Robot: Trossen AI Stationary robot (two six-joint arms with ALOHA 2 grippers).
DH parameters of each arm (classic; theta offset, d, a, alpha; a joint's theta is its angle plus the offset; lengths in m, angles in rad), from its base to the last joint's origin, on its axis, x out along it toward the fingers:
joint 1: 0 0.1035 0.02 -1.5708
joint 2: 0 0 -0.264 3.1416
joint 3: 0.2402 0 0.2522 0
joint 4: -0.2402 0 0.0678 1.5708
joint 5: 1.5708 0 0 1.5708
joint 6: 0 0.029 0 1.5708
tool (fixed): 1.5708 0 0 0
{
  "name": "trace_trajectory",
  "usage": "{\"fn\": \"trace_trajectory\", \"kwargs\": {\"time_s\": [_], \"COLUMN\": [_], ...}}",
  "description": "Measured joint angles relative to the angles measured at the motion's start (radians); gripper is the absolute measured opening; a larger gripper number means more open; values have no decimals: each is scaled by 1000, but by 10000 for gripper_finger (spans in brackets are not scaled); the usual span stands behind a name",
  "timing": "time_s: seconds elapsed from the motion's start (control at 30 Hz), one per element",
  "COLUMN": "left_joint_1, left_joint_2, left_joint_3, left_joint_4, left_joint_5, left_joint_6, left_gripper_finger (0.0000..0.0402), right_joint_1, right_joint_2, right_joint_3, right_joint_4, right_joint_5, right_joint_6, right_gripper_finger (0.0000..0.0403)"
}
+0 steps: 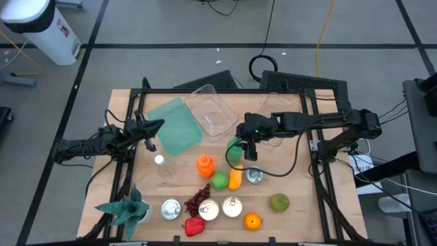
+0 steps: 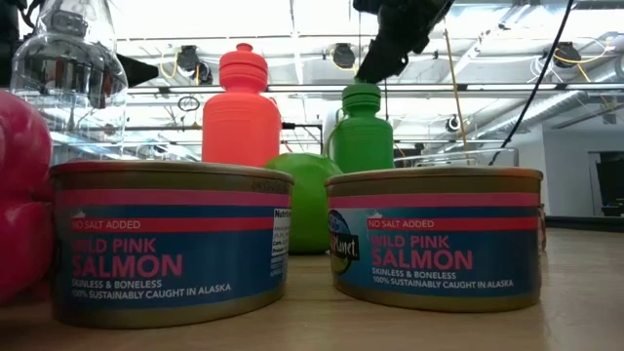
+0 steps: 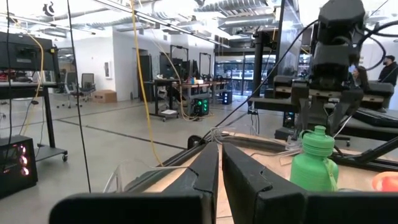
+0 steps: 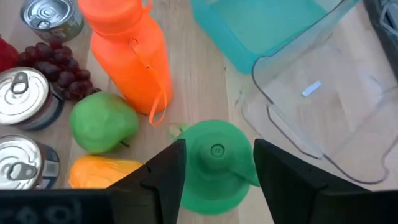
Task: Pick & Place Food Item
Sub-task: Put the green bottle into the right transparent bin
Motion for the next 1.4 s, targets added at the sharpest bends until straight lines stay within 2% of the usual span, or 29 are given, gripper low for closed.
{"fn": "trace_trajectory", "kwargs": {"time_s": [0.2,0.43,0.57,0.77,0.83,1.1,1.4], "left_joint_1": [0,0,0,0,0,0,0], "left_joint_2": [0,0,0,0,0,0,0], "left_joint_3": [0,0,0,0,0,0,0], "left_joint_4": [0,0,-1,-1,-1,2,0], "left_joint_5": [0,0,0,0,0,-1,-1], "left_joint_6": [0,0,0,0,0,-1,-1], "left_gripper_finger": [31,31,31,31,31,31,31], "right_joint_1": [-2,-2,-2,-3,-3,-59,-267], "right_joint_2": [-3,-2,-2,-19,-37,-195,-416], "right_joint_3": [-31,-32,-32,-34,-35,-34,-33], "right_joint_4": [40,56,55,68,85,95,43], "right_joint_5": [-2,-2,-2,-55,-63,-74,-71], "right_joint_6": [1,-16,-18,-16,-16,51,75], "right_gripper_finger": [179,158,126,44,42,42,48]}}
